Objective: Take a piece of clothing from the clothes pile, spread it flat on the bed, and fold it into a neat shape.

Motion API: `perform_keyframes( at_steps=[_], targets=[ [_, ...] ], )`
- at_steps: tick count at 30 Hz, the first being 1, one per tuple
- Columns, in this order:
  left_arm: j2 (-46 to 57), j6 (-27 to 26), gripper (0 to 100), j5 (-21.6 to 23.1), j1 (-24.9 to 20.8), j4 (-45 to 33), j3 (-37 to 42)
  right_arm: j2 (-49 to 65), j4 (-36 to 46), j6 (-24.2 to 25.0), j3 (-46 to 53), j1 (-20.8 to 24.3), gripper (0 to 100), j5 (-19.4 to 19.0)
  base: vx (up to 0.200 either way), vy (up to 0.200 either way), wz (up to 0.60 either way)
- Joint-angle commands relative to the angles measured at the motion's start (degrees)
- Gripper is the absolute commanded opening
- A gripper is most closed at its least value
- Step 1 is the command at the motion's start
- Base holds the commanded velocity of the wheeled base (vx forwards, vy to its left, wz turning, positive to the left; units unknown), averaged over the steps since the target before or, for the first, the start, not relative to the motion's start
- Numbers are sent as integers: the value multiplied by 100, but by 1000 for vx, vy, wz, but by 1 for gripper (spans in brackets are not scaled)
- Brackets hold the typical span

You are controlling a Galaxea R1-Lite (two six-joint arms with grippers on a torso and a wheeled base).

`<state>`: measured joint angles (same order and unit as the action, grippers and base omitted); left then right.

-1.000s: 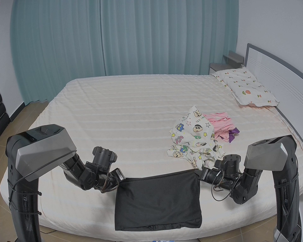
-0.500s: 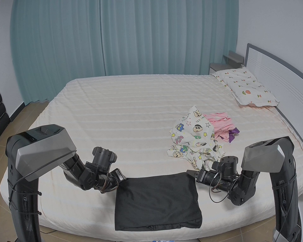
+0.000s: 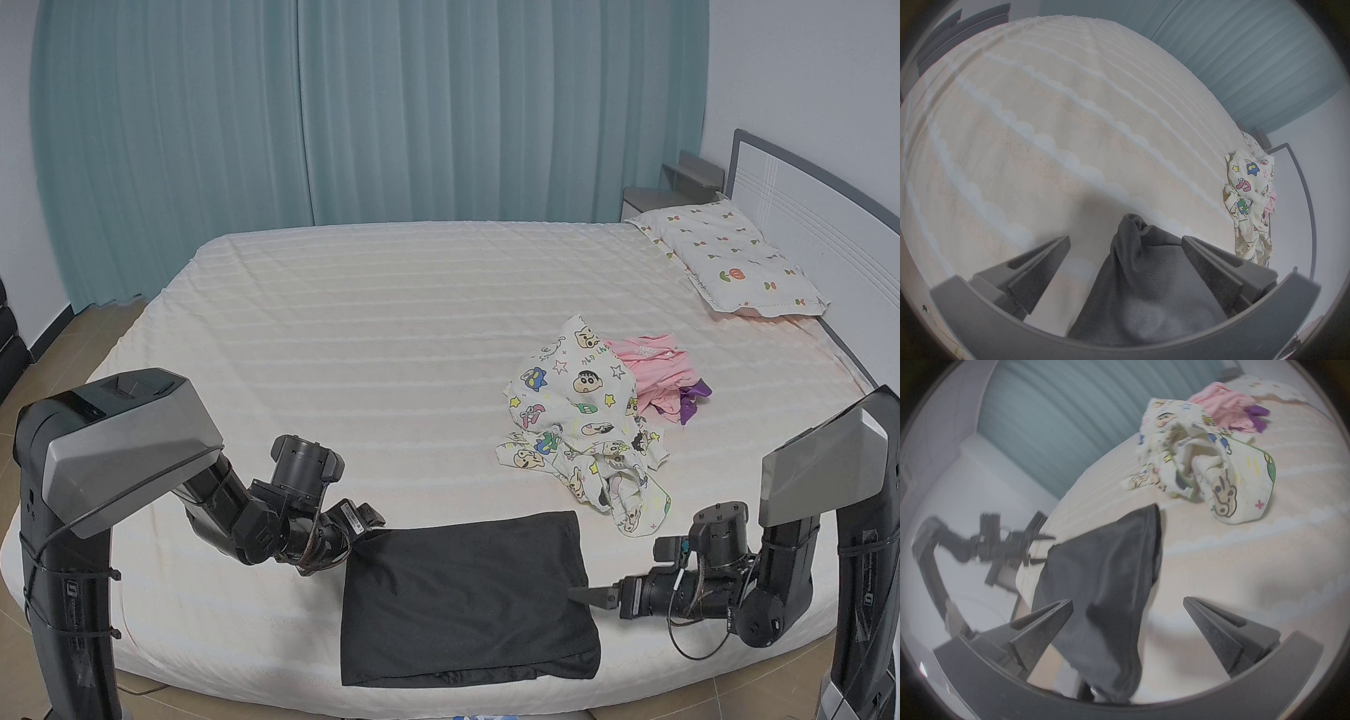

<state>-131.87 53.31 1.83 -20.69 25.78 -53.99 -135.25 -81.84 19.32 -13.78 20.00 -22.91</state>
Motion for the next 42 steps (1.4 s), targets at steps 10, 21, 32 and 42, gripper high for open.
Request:
perform_keyframes(
  at_steps=[10,21,32,42],
  targets=[
    [108,83,100,116,56,6,38,-361,-122,-271,296,654,0,-47,0,0,0],
    [100,83,100,116,56,6,29,-212,-315,-535,868,434,0,-47,0,0,0],
    [240,-5,100,353,56,120,346,-344,-816,-526,868,373,100,-47,0,0,0],
    [697,-1807,100,1179,-93,480,1629,922,-816,643,1246,-418,100,287,0,0,0]
  ],
)
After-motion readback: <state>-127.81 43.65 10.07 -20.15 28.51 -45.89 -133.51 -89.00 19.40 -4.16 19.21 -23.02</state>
